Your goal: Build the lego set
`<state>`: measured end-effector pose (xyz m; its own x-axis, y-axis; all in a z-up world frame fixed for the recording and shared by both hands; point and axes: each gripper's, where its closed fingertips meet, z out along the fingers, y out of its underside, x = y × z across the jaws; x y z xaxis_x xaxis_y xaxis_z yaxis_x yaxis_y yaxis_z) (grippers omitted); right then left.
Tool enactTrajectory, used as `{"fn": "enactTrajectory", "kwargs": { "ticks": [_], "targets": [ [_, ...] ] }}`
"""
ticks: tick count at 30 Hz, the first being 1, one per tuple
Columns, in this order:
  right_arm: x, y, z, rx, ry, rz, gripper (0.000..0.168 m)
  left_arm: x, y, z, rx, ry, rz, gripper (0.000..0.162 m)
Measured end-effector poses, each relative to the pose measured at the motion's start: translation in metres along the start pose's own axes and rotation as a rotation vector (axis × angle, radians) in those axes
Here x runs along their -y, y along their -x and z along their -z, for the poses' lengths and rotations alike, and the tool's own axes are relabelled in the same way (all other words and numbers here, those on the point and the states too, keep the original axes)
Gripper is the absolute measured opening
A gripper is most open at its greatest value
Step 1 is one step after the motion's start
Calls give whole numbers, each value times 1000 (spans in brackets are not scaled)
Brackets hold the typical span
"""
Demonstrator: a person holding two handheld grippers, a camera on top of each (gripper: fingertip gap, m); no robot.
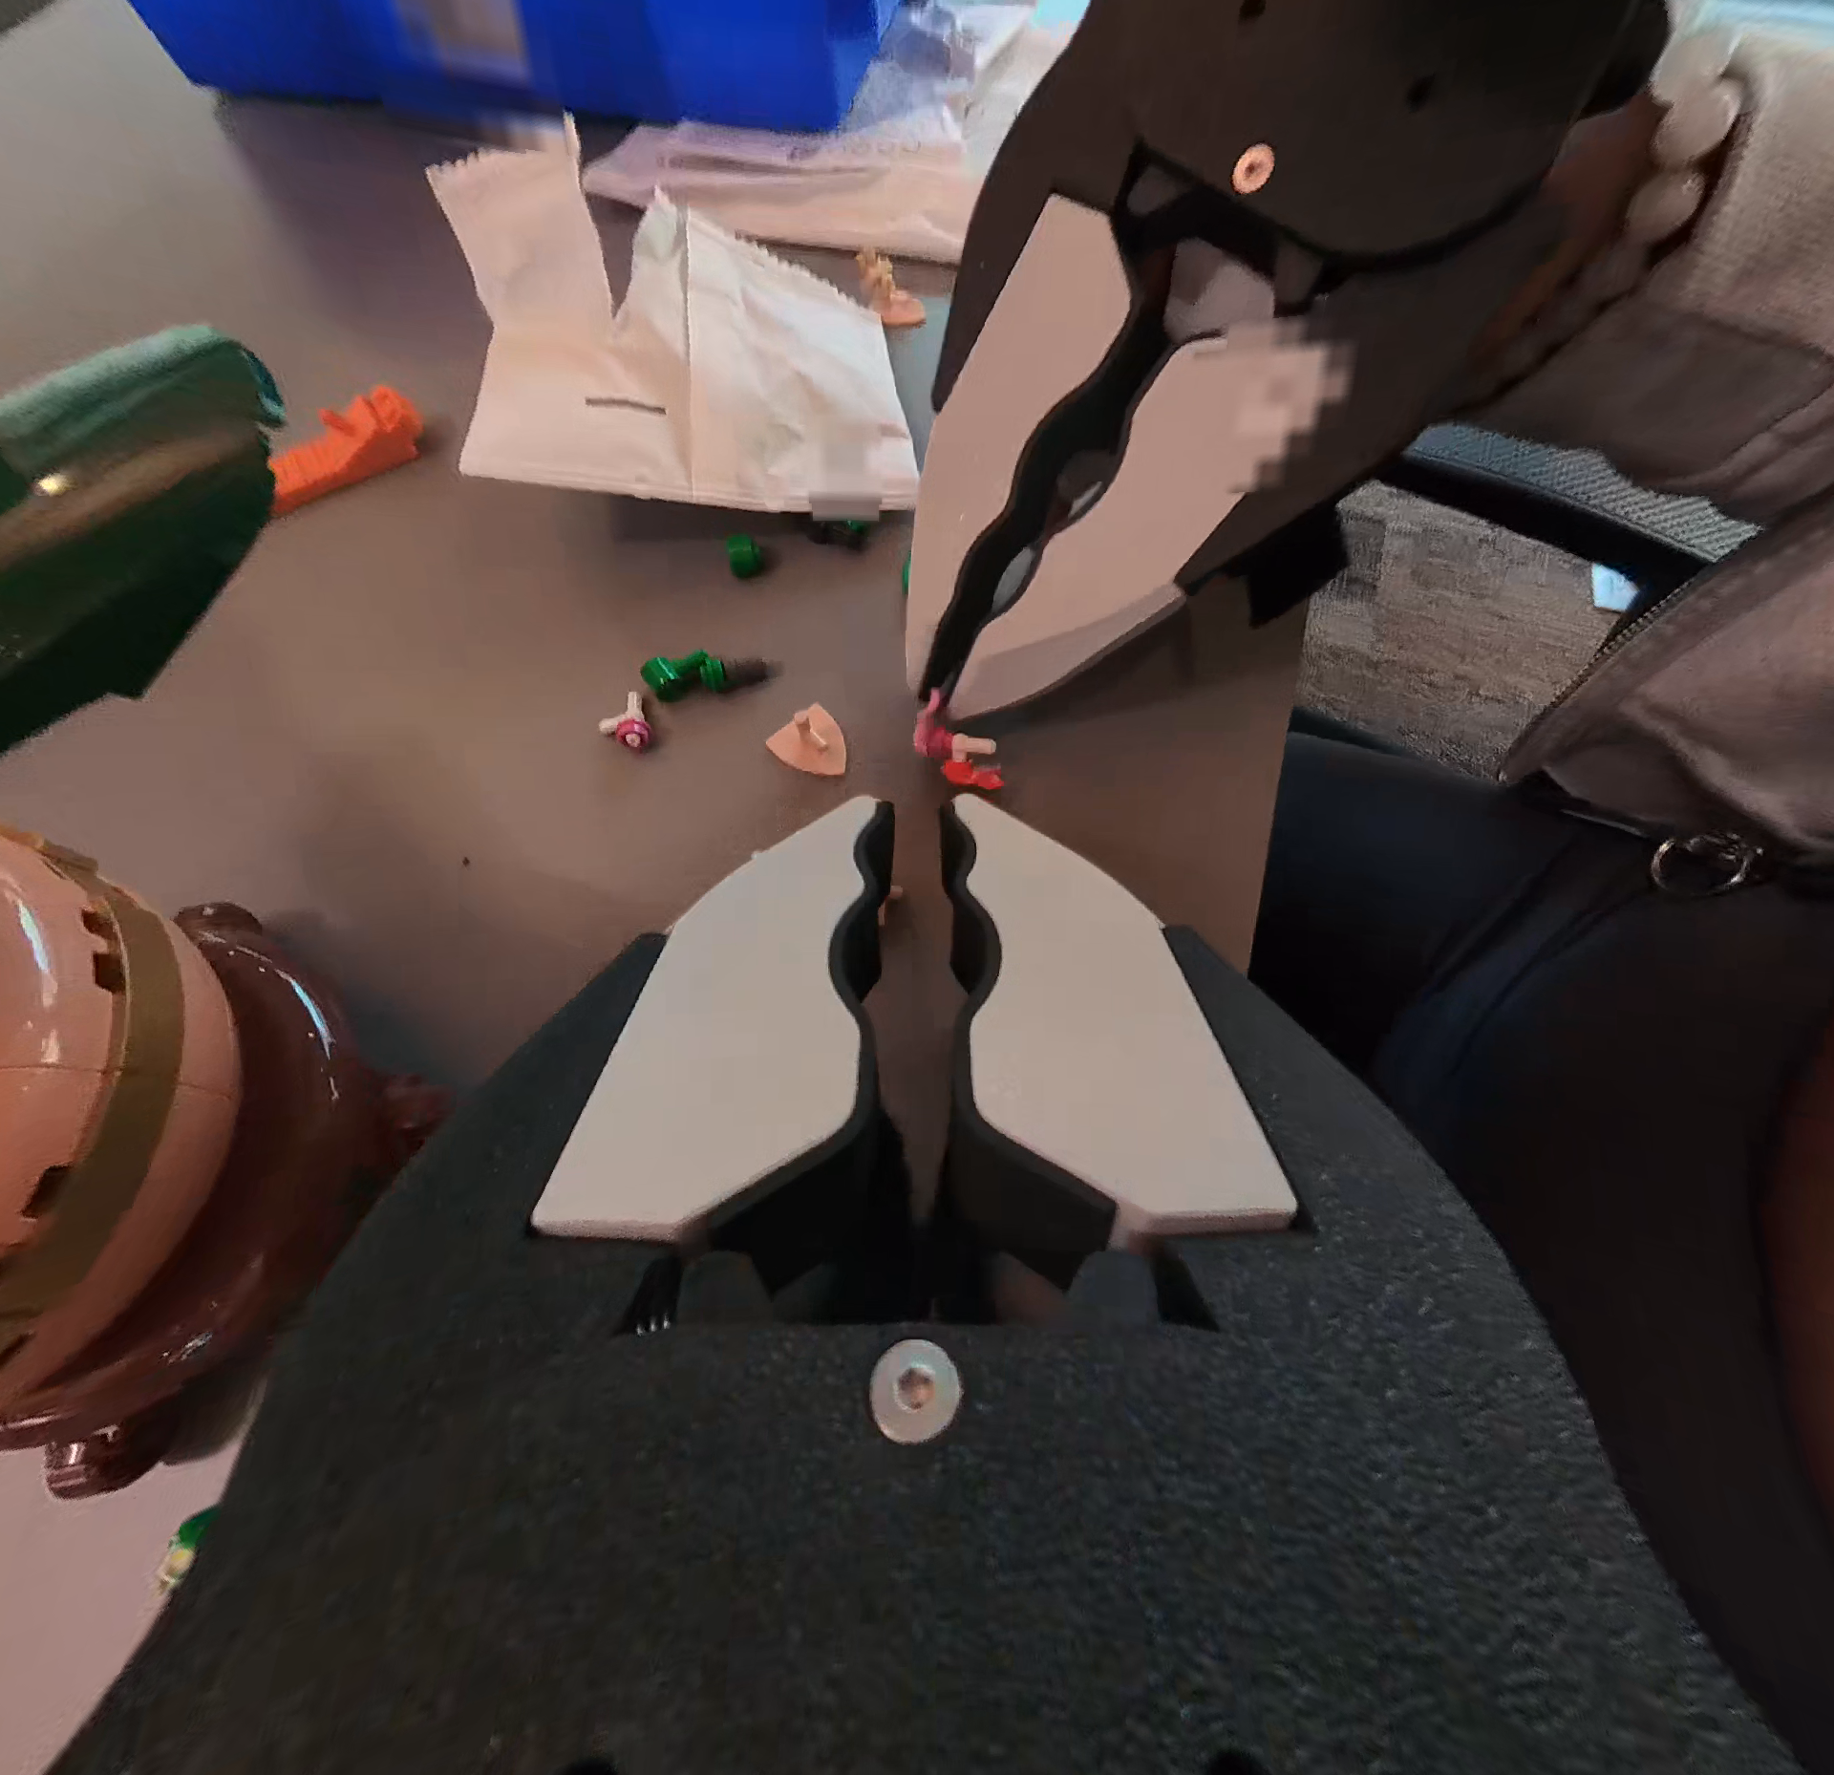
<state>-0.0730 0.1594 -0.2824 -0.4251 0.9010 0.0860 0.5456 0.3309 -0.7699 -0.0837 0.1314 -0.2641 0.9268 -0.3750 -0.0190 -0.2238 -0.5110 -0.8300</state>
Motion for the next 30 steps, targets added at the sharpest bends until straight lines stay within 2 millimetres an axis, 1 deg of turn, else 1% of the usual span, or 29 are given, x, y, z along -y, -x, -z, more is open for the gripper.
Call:
{"fn": "enactTrajectory", "kwargs": {
  "ticks": [3, 4, 8, 11, 13, 15, 18, 20, 22, 24, 25, 26, 27, 28, 30],
  "targets": [
    [-4, -3, 3, 11, 53, -8, 10, -4, -5, -3, -15, 29, -41, 9],
    [-4, -2, 4, 30, 61, -6, 10, -5, -6, -4, -16, 36, -58, 9],
    [5, -4, 10, 112, 57, -1, 10, -6, -10, -7, -17, 49, -91, 10],
    [7, 9, 9, 291, 93, -98, 10, -5, -10, -6, -24, 44, -89, 9],
    [4, 9, 6, 364, 132, -192, 9, -5, -12, -6, -36, 40, -94, 9],
    [2, 4, 4, 377, 147, -221, 9, -6, -13, -6, -40, 43, -107, 10],
    [2, -2, 3, 368, 159, -203, 11, -7, -12, -6, -34, 48, -106, 10],
    [4, 0, 2, 387, 160, -191, 10, -7, -12, -6, -39, 49, -103, 10],
    [1, 3, -2, 405, 187, -172, 9, -8, -12, -6, -44, 51, -101, 10],
    [-3, 7, -6, 423, 211, -148, 2, -7, -12, -6, -43, 49, -98, 10],
    [0, 9, -7, 431, 190, -138, 1, -7, -11, -6, -40, 46, -93, 10],
    [5, 11, -6, 427, 150, -131, 1, -6, -10, -6, -34, 37, -82, 18],
    [14, 12, -4, 414, 83, -118, 0, -4, -7, -5, -27, 23, -63, 29],
    [25, 10, 0, 371, 2, -101, 0, -1, -4, -3, -23, 1, -38, 35],
    [41, 6, 10, 241, -132, -36, 0, 10, -1, 4, -33, -85, 21, 31]
  ]
}}
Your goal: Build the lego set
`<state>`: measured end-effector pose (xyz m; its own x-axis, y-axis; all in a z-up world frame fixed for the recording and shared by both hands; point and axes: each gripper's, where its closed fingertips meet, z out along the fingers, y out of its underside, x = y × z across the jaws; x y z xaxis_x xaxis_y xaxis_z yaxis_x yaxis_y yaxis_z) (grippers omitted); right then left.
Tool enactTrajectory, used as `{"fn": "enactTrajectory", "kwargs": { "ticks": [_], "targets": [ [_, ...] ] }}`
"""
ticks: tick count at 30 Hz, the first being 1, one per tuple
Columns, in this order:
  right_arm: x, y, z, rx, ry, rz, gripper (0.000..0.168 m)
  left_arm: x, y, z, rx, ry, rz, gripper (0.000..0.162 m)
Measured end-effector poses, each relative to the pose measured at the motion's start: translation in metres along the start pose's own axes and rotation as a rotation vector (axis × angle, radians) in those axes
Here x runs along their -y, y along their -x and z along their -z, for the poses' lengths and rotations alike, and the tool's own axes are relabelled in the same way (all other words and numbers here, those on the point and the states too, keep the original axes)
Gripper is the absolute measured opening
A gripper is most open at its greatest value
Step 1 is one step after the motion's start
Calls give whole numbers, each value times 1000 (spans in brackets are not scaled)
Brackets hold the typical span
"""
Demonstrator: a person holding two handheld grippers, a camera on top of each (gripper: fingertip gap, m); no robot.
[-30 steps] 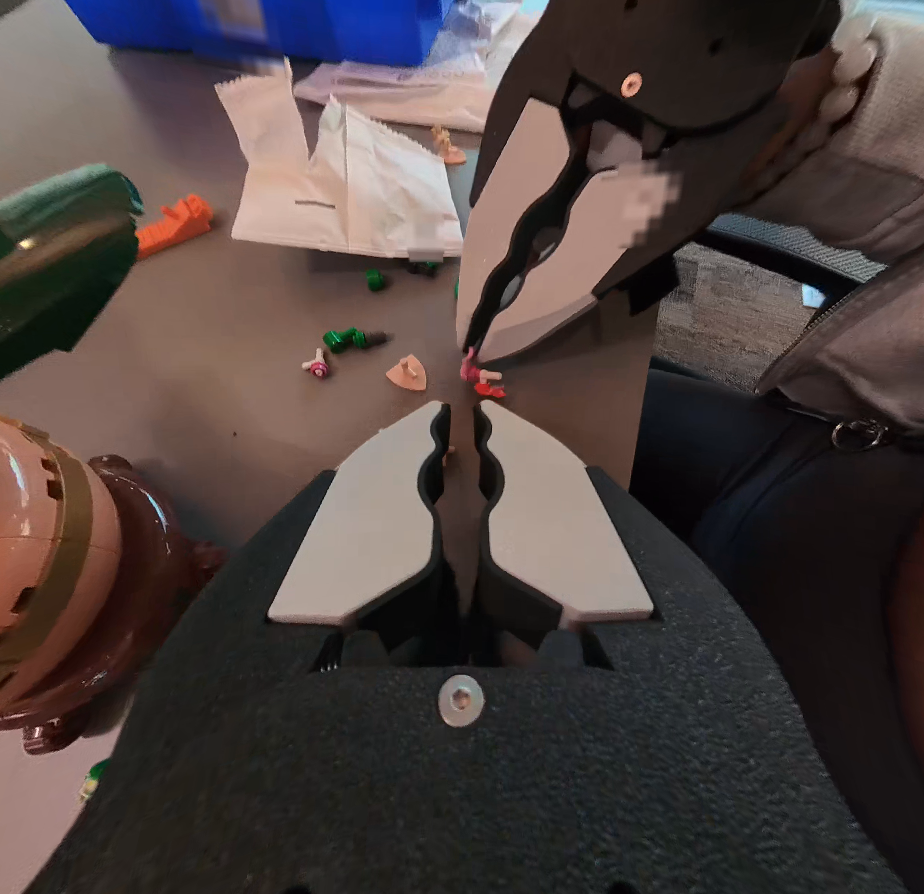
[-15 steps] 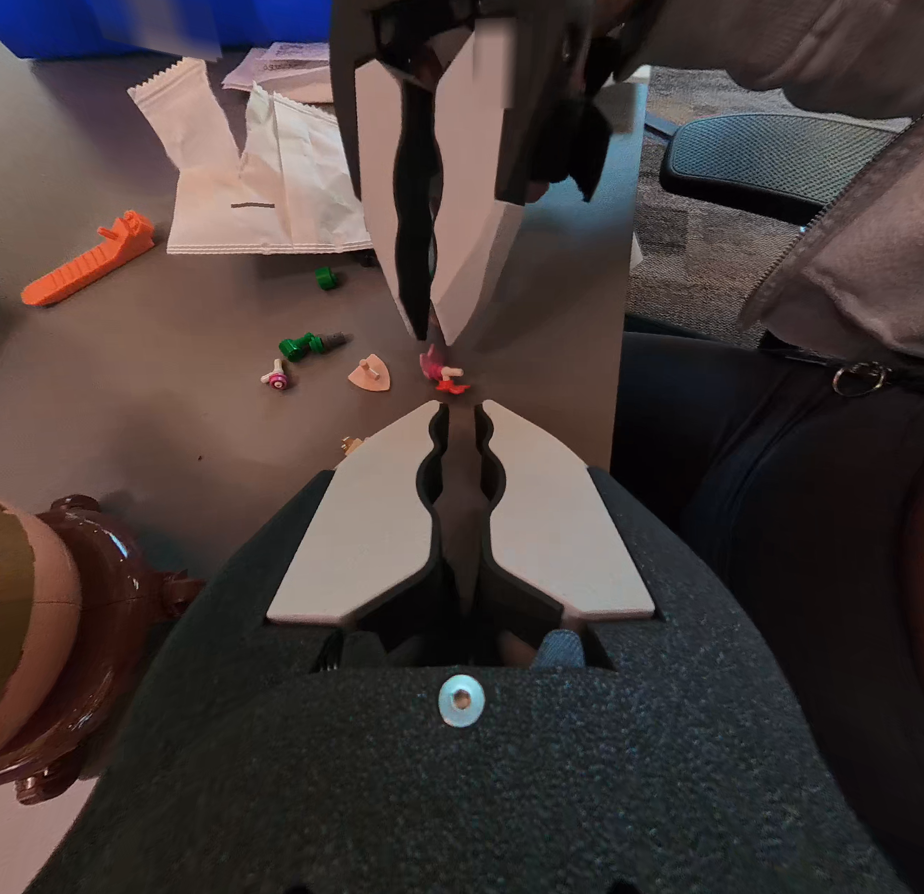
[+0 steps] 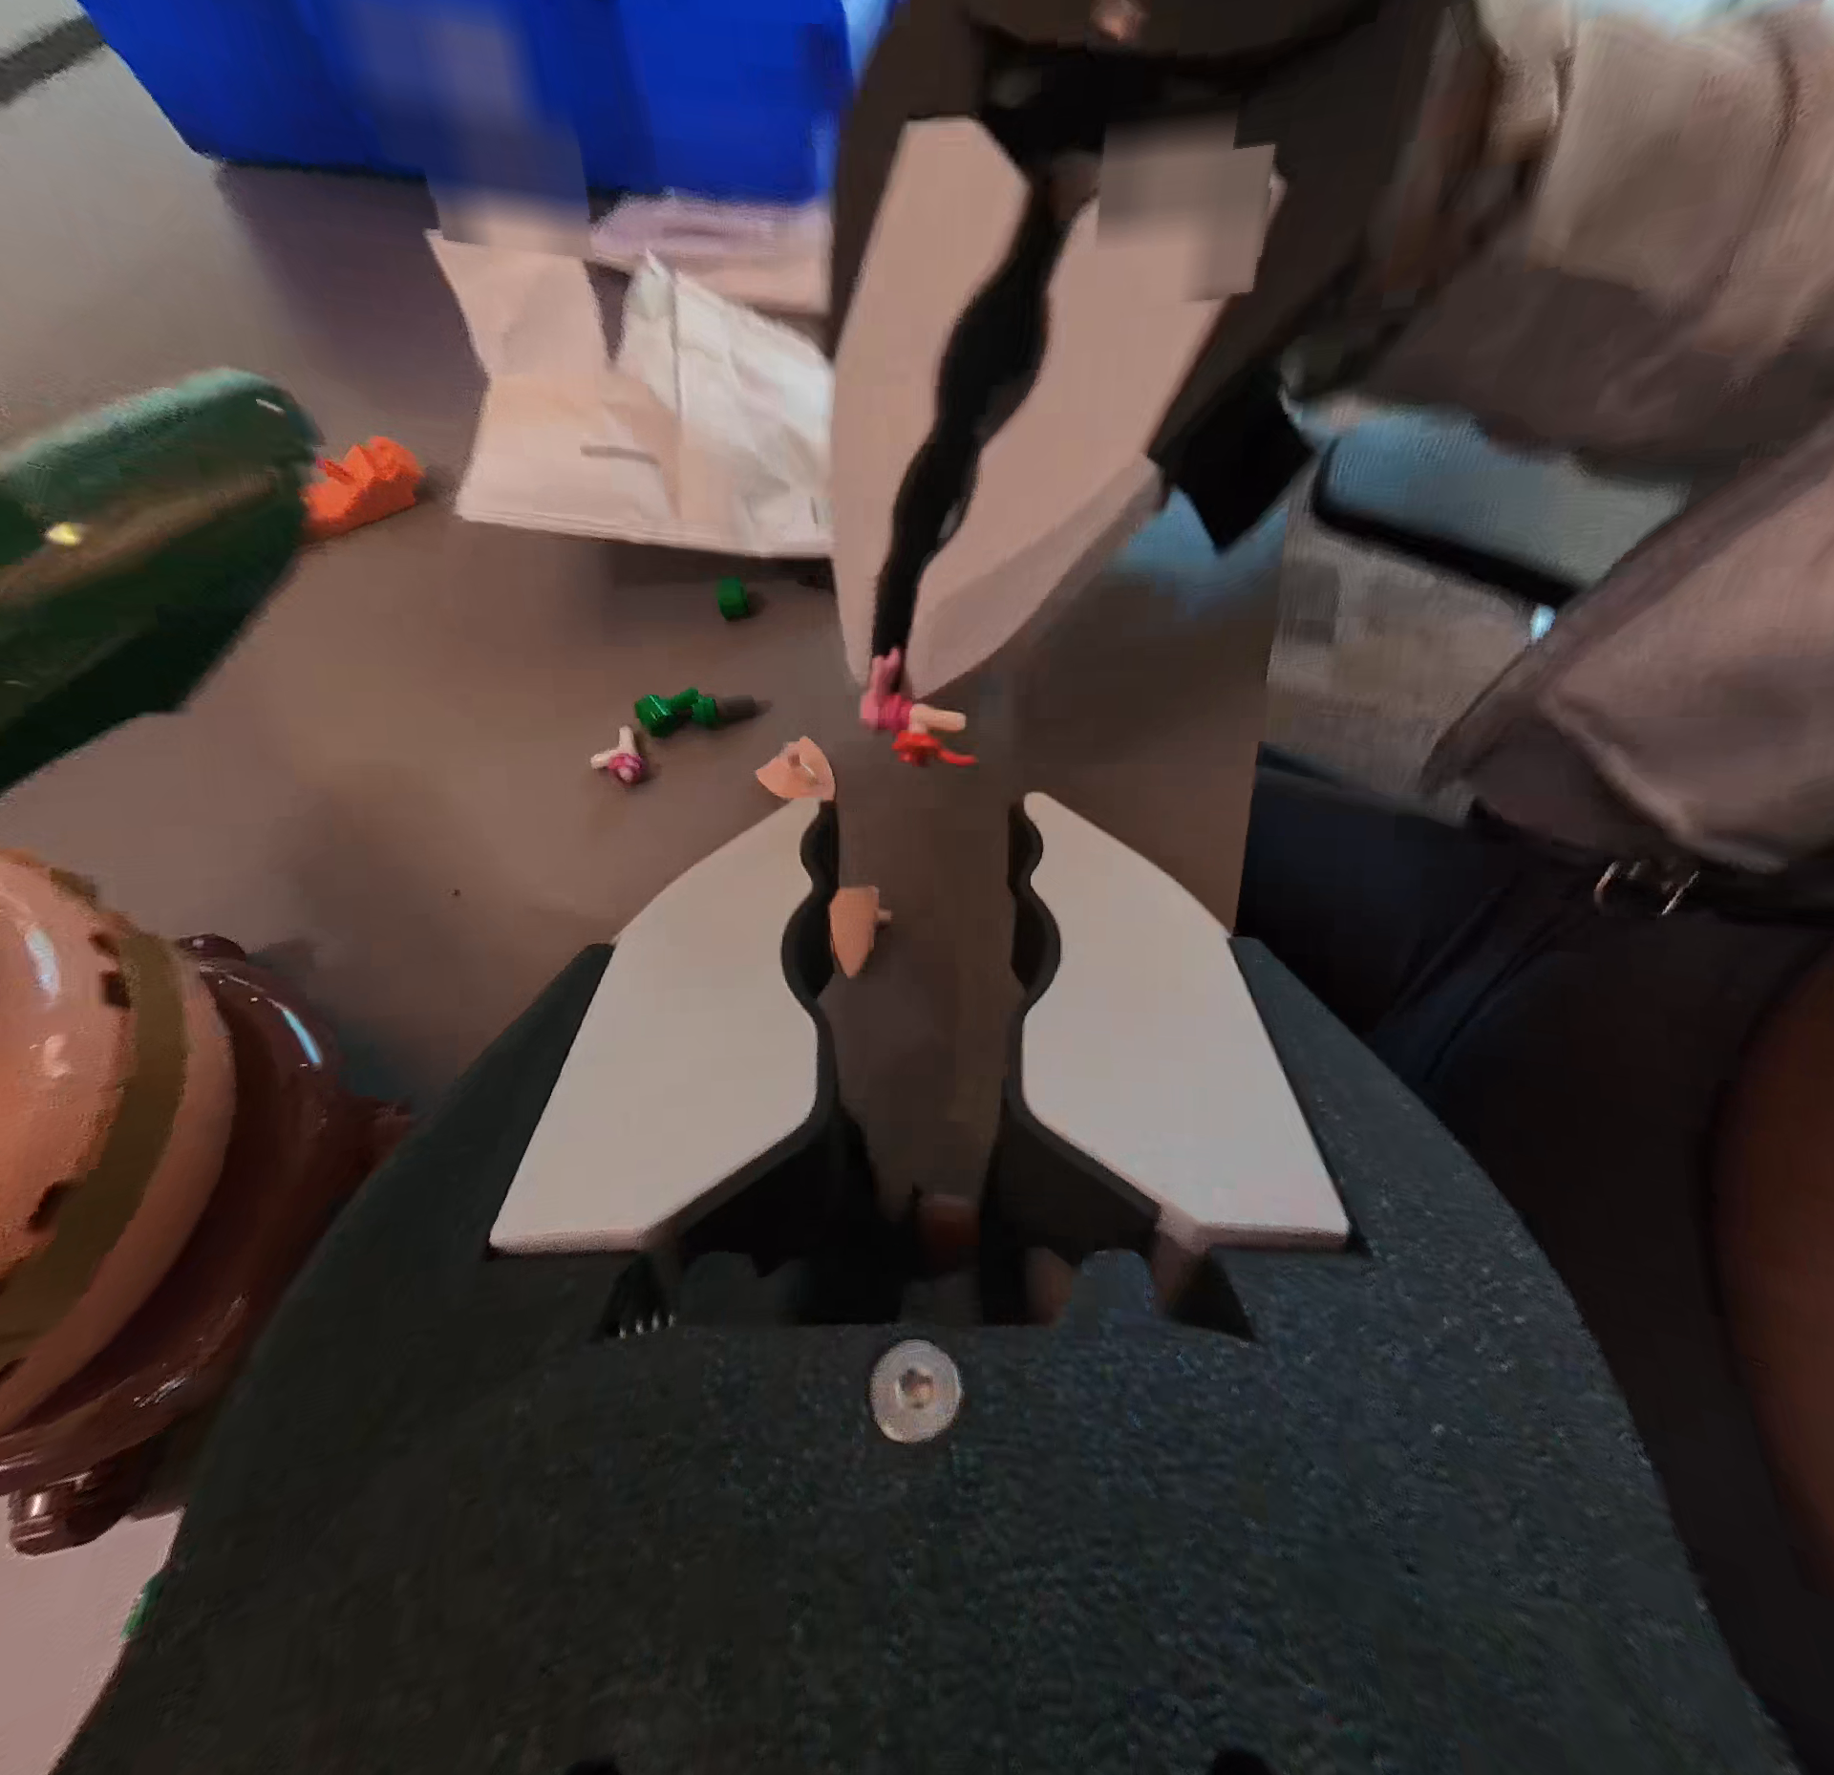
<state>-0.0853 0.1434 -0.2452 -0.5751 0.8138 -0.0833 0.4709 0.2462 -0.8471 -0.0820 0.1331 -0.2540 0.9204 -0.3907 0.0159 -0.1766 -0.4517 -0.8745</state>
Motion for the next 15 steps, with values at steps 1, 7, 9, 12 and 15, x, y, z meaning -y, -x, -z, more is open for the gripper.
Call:
{"fn": "enactTrajectory", "kwargs": {
  "ticks": [1, 7, 9, 12, 15],
  "targets": [
    [8, -1, 5, -80, -60, 56, 0, 9, 1, 4, -12, -71, 34, 28],
    [28, 8, 27, -436, -193, 358, 0, 37, -18, 16, -205, -275, 181, 12],
    [29, 10, 28, -466, -192, 365, 0, 38, -18, 15, -171, -283, 136, 8],
    [31, 11, 31, -498, -205, 365, 0, 40, -14, 16, -83, -281, 49, 4],
    [32, 13, 32, -522, -202, 386, 0, 40, -9, 17, 16, -282, -52, 2]
  ]
}}
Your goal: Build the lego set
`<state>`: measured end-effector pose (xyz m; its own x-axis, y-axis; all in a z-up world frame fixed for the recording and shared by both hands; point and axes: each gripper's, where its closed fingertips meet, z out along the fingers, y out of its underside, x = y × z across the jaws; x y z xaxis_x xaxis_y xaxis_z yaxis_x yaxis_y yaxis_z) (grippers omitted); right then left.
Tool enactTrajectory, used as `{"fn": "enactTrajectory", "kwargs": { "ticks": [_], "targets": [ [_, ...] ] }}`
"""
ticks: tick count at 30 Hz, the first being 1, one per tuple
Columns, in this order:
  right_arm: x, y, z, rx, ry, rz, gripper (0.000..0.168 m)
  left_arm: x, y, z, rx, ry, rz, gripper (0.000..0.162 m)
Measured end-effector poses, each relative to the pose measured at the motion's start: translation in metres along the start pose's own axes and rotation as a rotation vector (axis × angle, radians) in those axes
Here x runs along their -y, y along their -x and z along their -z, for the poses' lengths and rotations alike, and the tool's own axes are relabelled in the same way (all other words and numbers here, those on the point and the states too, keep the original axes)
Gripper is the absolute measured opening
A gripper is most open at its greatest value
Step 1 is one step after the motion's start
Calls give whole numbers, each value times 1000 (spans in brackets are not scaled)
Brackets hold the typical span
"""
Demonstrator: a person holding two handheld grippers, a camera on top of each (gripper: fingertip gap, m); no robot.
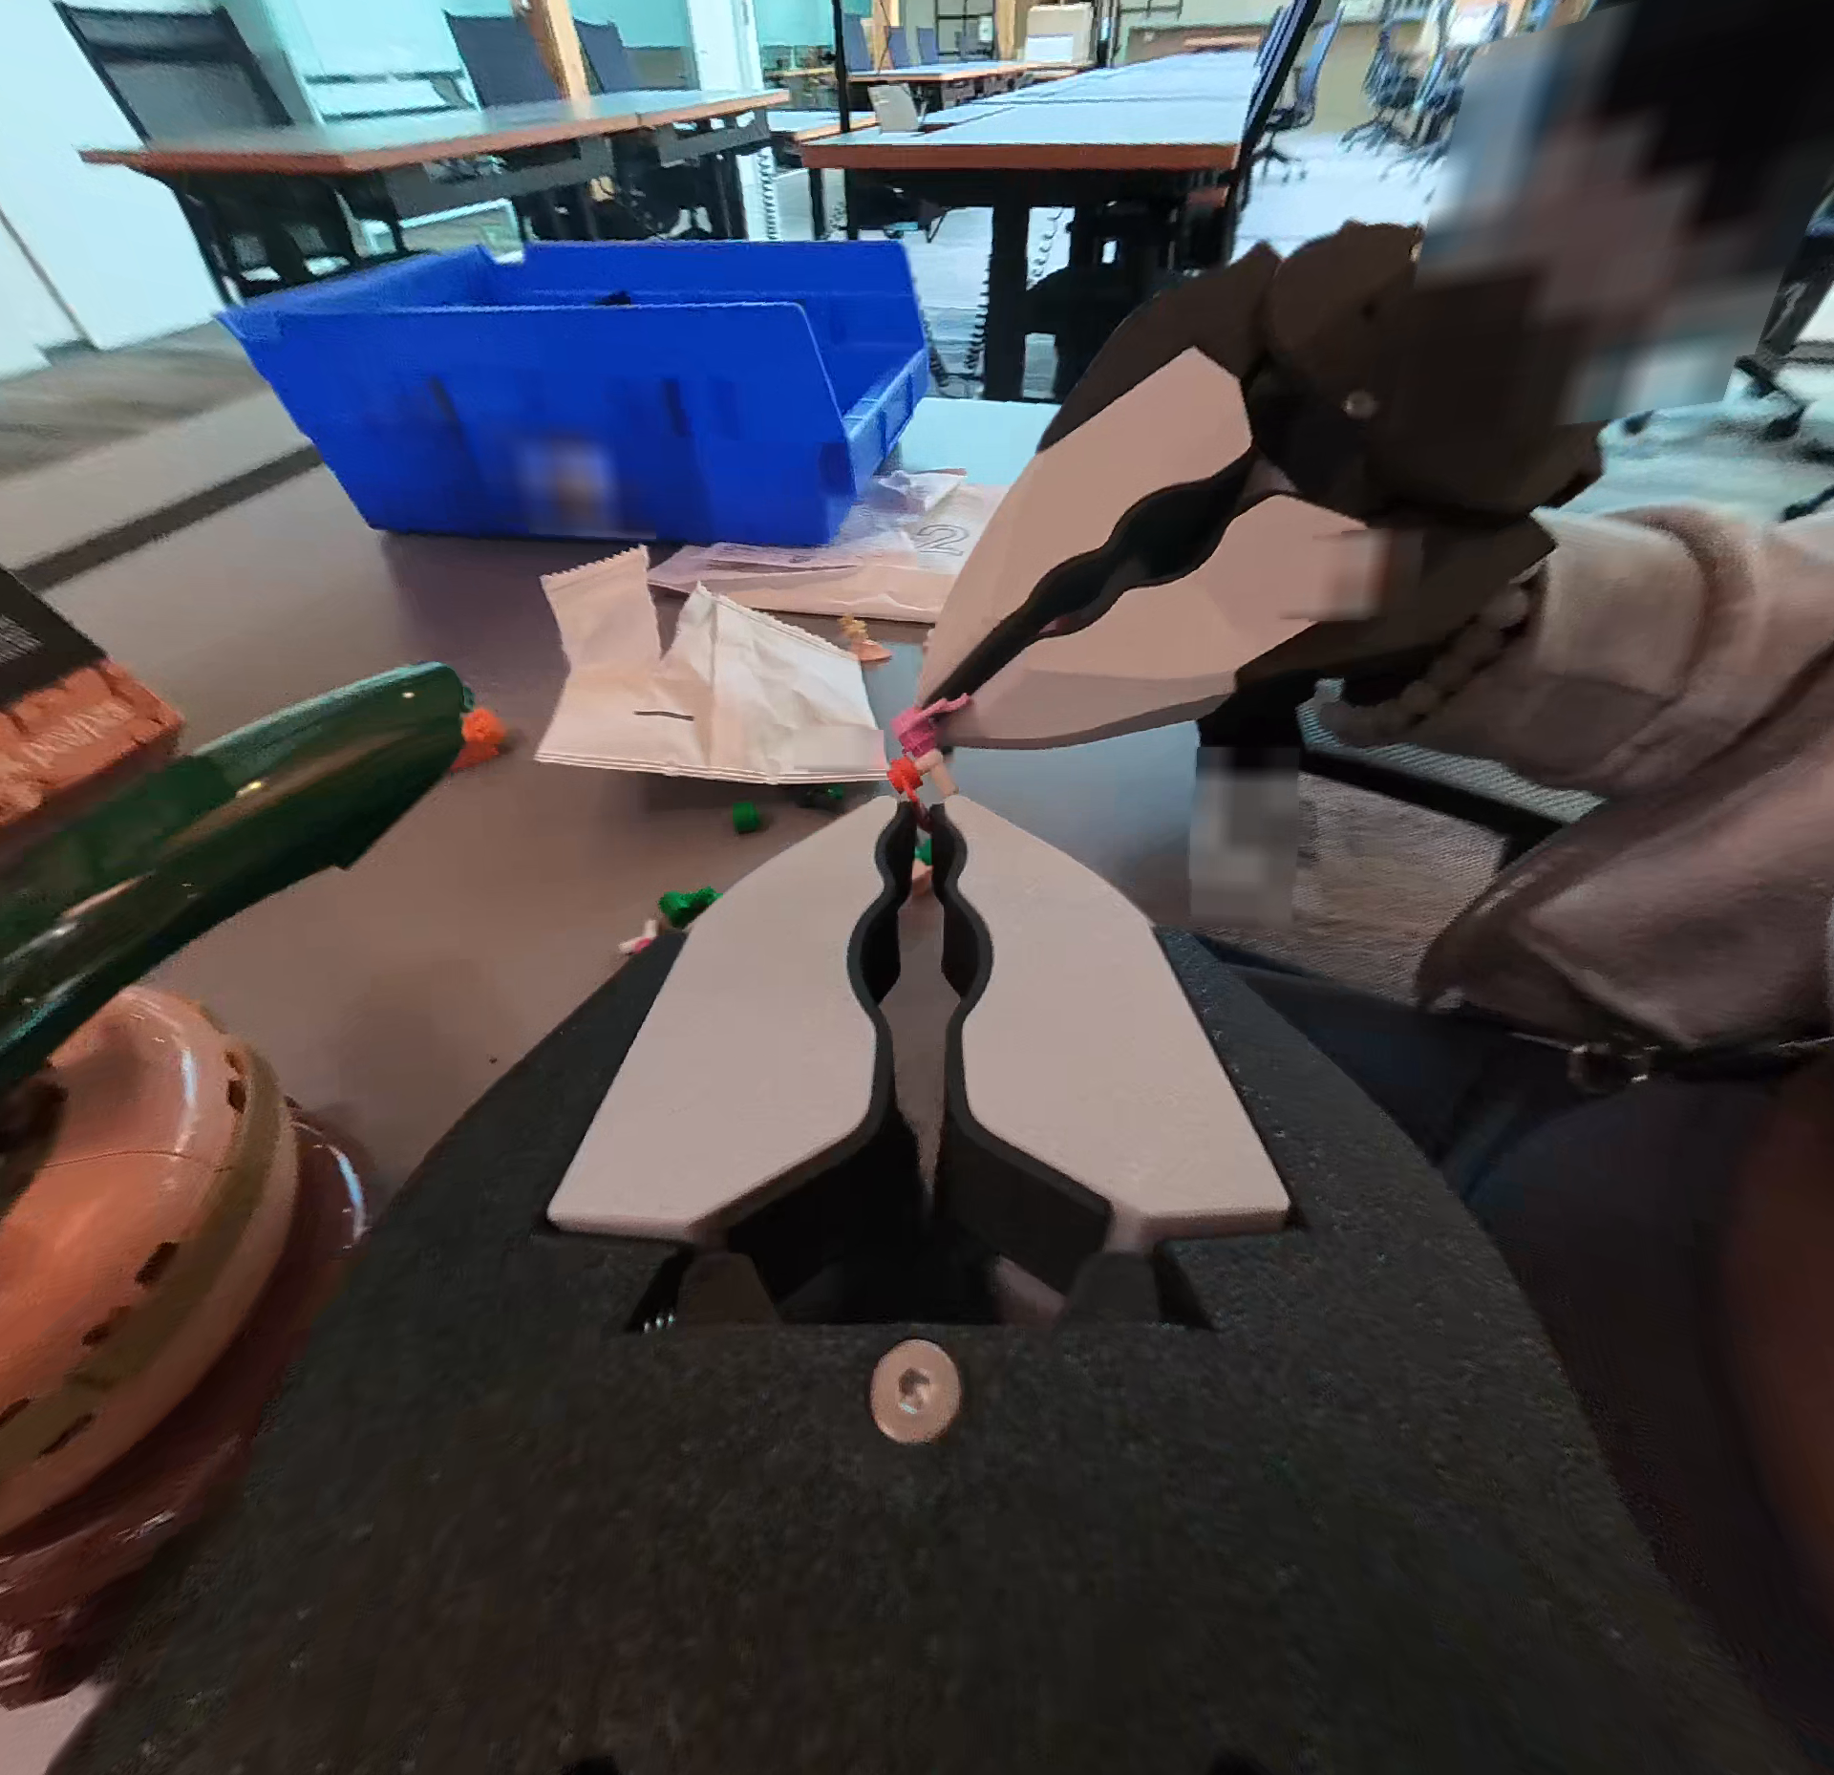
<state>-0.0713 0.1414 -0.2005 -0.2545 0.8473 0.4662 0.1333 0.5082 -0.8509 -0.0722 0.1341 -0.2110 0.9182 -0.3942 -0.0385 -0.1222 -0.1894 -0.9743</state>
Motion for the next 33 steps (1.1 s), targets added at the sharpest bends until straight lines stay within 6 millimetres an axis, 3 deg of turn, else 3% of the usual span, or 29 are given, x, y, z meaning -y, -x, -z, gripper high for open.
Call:
{"fn": "enactTrajectory", "kwargs": {
  "ticks": [6, 12, 16, 28, 29, 31, 32, 33],
  "targets": [
    [-11, 7, -1, 21, 40, -48, 1, -10, 3, 0, 52, 82, -100, 0],
    [-8, 8, -1, -43, 23, 29, 17, -13, 2, -1, 65, 119, -86, 0],
    [-6, 7, -3, -85, 37, 101, 2, -14, -1, -2, 64, 136, -113, 1],
    [-20, 6, -12, -159, 107, -62, 0, -25, -3, -4, 166, 305, -419, 2],
    [-23, 5, -14, -177, 124, -68, 0, -30, -9, -6, 130, 332, -446, 1],
    [-33, -24, -10, -355, 191, -28, 0, -38, -51, -16, -67, 323, -424, 0],
    [-34, -29, -10, -343, 188, -62, 0, -41, -42, -18, 19, 350, -503, 0],
    [-29, -29, -10, -296, 147, -139, 0, -40, -20, -13, 125, 383, -585, 0]
  ]
}}
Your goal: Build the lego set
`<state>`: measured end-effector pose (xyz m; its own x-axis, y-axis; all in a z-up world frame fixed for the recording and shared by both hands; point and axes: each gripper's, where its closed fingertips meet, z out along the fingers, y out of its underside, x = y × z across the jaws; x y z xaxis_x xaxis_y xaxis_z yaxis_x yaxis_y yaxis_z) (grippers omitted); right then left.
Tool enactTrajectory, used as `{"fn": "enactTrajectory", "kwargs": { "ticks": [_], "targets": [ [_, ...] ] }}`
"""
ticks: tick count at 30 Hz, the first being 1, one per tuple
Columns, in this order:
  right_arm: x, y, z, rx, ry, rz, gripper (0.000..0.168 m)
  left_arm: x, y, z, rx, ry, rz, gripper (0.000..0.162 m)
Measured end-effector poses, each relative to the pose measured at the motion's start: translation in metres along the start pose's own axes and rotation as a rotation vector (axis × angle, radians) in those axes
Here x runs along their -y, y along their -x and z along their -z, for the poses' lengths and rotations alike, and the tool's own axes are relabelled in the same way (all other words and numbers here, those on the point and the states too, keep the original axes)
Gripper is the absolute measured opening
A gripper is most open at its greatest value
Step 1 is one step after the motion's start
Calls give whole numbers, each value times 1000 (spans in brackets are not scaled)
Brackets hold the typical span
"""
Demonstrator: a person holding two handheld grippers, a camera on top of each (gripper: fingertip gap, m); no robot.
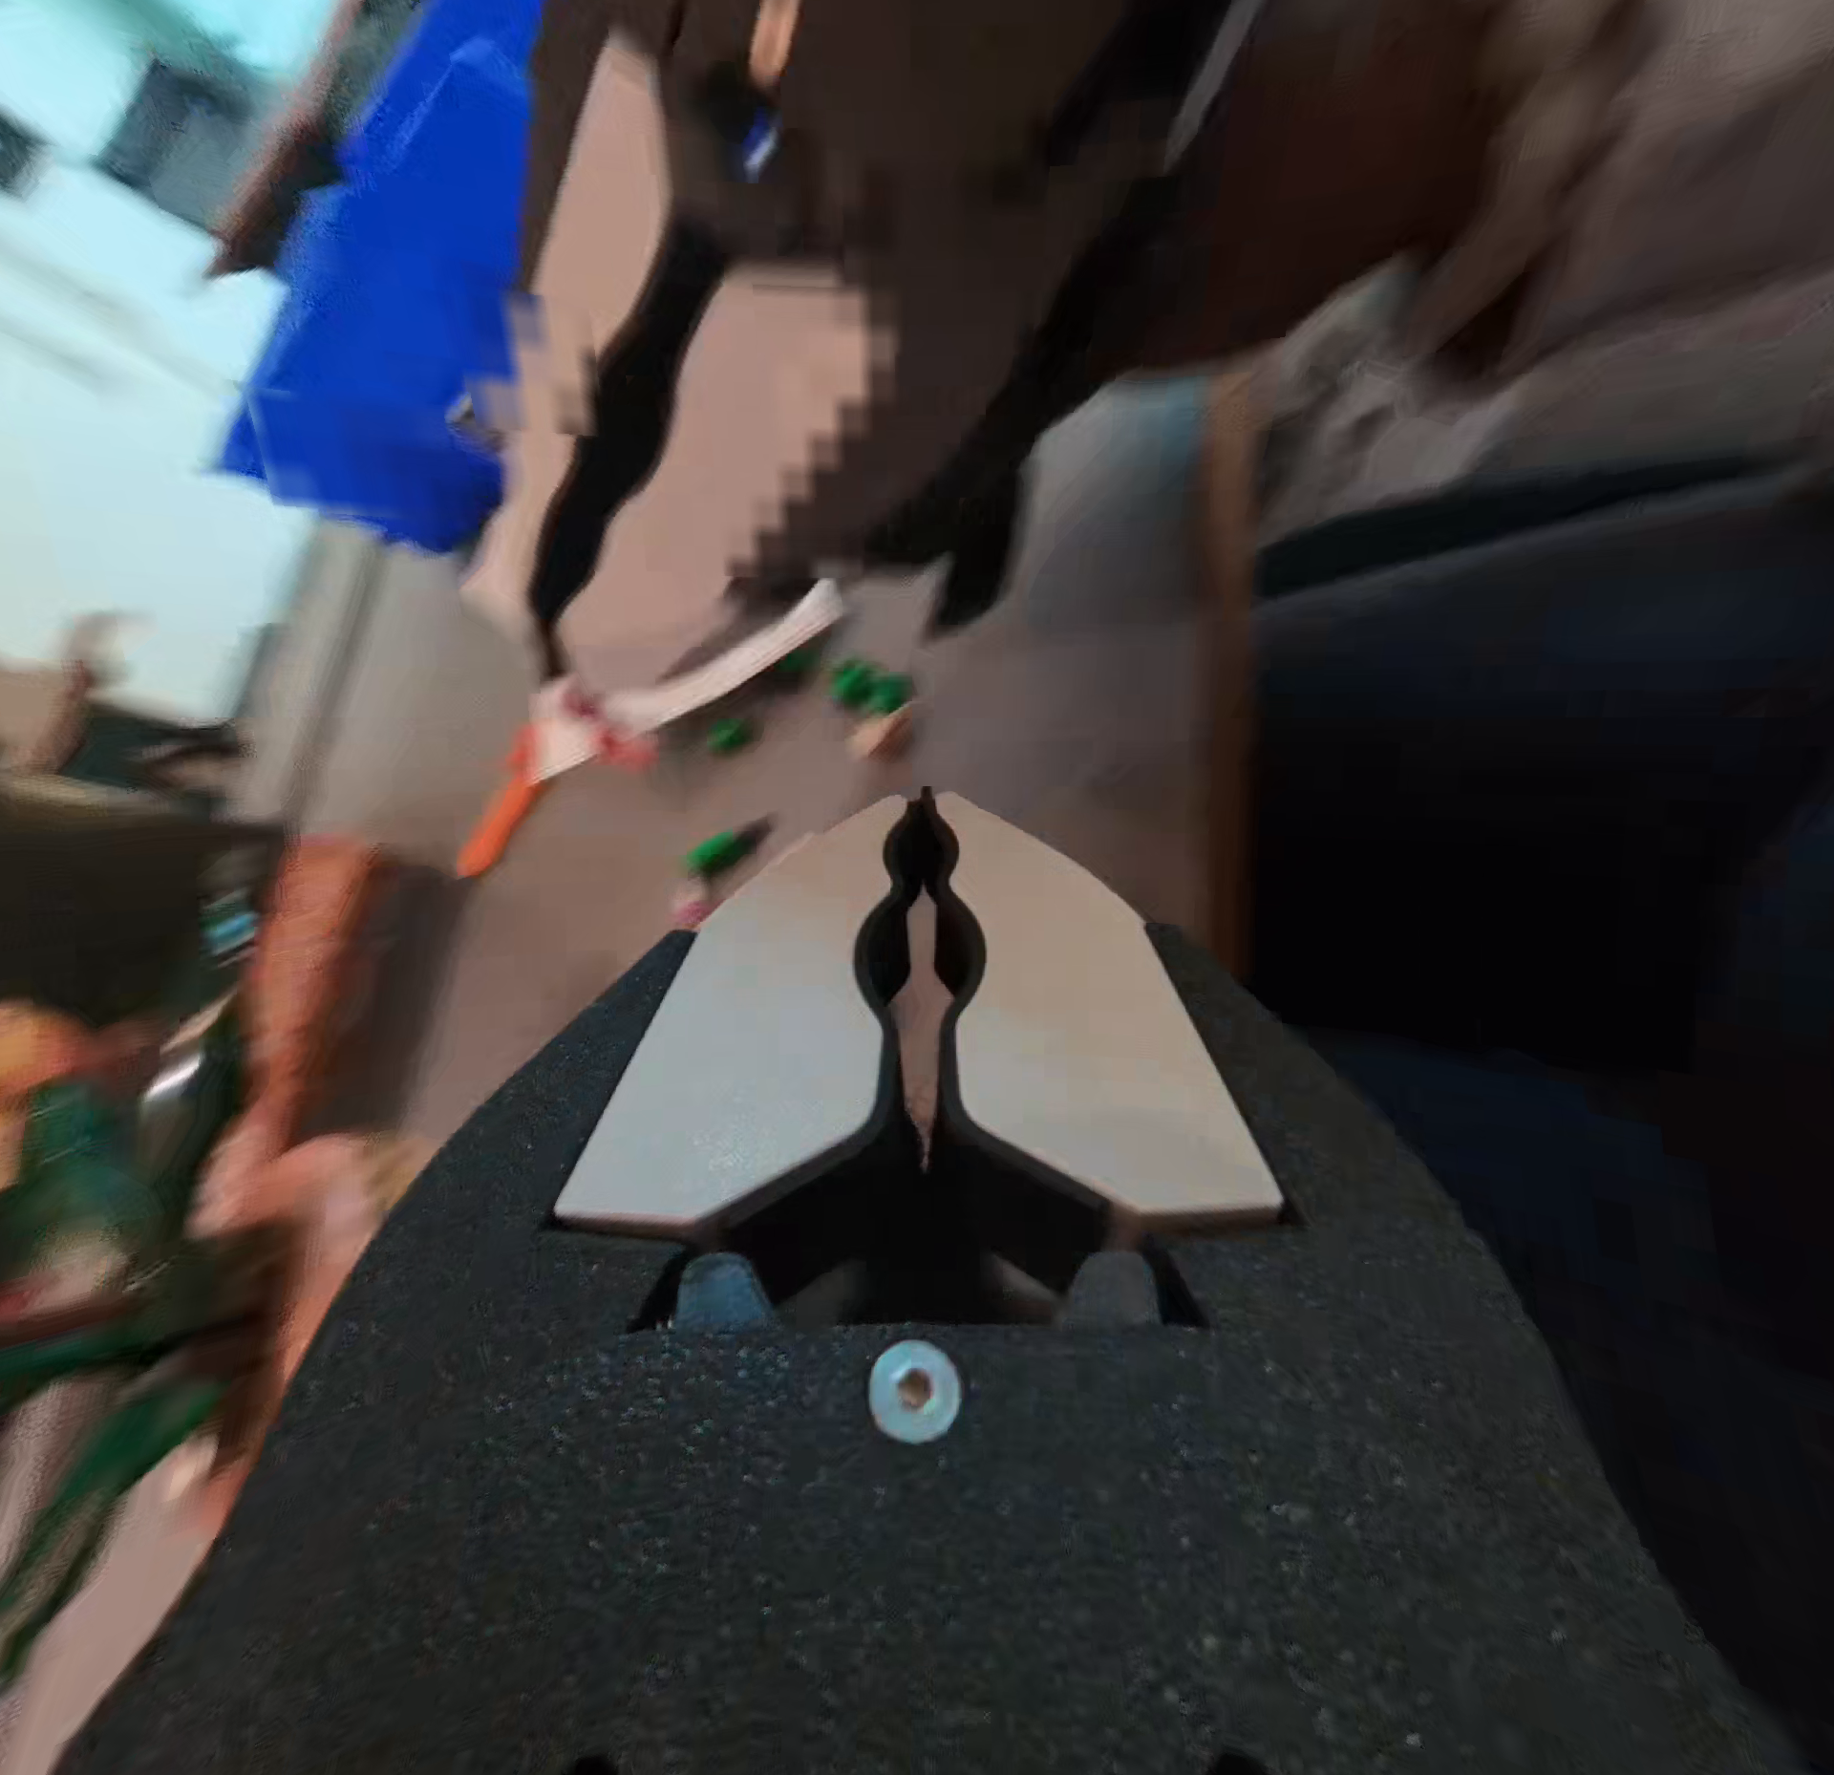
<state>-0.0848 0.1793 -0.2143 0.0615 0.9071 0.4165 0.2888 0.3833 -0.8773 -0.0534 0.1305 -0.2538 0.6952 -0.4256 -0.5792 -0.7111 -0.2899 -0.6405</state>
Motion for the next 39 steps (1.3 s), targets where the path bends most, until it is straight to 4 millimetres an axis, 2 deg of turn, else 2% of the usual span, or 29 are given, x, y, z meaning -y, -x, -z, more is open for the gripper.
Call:
{"fn": "enactTrajectory", "kwargs": {
  "ticks": [1, 2, 5, 7, 10, 13, 16, 19, 22, 27, 29, 34, 35, 36, 37, 38, 39],
  "targets": [
    [1, -2, 1, 19, -7, -39, 0, -7, 11, 3, -4, 7, 54, 0],
    [0, -6, 2, 23, -1, -47, 0, -6, 20, 9, -40, -48, 166, 0],
    [-1, -8, 2, 122, -30, -226, 0, -8, 59, 25, 71, -173, 337, 0],
    [1, -8, 2, 150, -57, -288, 0, -4, 67, 29, 91, -243, 421, 0],
    [6, 0, 1, 184, -77, -315, 0, 3, 58, 23, 38, -290, 483, 4],
    [16, 21, 4, 252, -110, -273, 0, 3, 50, 12, 48, -255, 423, 29],
    [23, 39, 9, 318, -133, -253, 0, 9, 38, 11, -17, -284, 388, 24],
    [25, 42, 13, 353, -151, -269, 0, 9, 39, 15, -37, -312, 409, 18],
    [20, 44, 12, 337, -124, -237, 0, 4, 37, 12, -51, -258, 431, 14],
    [10, 47, 11, 249, -80, -132, 0, -2, 30, 9, -34, -162, 368, 11],
    [7, 46, 10, 195, -57, -95, 0, -4, 30, 7, 2, -128, 328, 11],
    [-4, 44, -1, 134, 15, -125, 0, -17, 32, 0, 108, 24, 279, 12],
    [-7, 43, -6, 104, 41, -94, 0, -18, 24, -3, 63, 54, 291, 11],
    [-14, 20, -8, -57, 95, -48, 0, -9, -5, -7, -103, 40, 325, 10],
    [-14, -5, -8, -179, 111, 74, 0, 3, -32, -10, -187, 25, 332, 9],
    [-16, -15, -11, -151, 131, 52, 0, 0, -36, -12, -106, 80, 198, 10],
    [-17, -12, -12, -58, 137, -40, 0, -3, -15, -8, 19, 100, 105, 10]
  ]
}}
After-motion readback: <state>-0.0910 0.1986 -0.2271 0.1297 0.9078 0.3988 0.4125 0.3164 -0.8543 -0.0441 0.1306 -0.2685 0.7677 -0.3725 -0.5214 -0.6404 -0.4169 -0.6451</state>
